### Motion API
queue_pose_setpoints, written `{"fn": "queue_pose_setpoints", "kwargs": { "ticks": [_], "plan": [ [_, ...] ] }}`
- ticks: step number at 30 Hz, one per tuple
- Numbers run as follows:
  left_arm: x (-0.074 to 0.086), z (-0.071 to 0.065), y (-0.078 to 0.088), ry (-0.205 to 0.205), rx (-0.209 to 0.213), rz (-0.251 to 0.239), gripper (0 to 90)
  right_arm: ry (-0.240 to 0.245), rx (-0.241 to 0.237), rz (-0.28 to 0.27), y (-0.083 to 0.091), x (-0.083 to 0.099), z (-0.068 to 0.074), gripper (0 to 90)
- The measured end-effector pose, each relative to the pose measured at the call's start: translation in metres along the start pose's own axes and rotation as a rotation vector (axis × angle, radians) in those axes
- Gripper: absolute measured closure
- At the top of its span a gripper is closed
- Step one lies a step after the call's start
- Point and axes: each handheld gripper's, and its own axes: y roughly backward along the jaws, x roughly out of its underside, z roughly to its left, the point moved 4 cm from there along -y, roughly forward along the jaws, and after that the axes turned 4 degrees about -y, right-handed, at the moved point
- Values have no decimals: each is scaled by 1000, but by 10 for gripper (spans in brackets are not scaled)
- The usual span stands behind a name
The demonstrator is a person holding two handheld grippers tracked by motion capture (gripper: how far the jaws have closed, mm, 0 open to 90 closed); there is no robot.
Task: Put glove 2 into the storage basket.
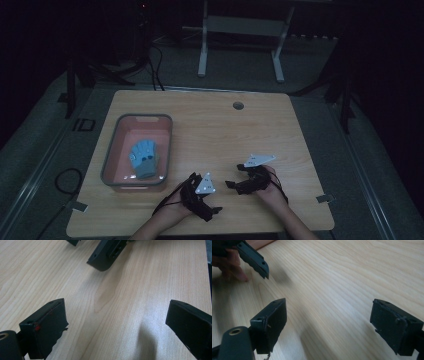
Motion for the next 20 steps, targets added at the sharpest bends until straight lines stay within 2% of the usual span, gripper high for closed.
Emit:
{"fn": "queue_pose_setpoints", "kwargs": {
  "ticks": [5,6,9,15,20],
  "plan": [
    [3,-1,0,-16,-5,8,37,-9,15,-30,7,4,-3,140],
    [3,-2,-1,-12,-2,8,37,-2,31,-27,8,6,-5,140],
    [5,-3,0,-18,-5,13,37,-2,37,-33,8,6,-5,140],
    [5,-2,1,-3,3,-6,37,20,57,-25,5,6,-3,139],
    [5,-2,1,-9,3,-12,37,11,61,-32,5,6,-5,139]
  ]
}}
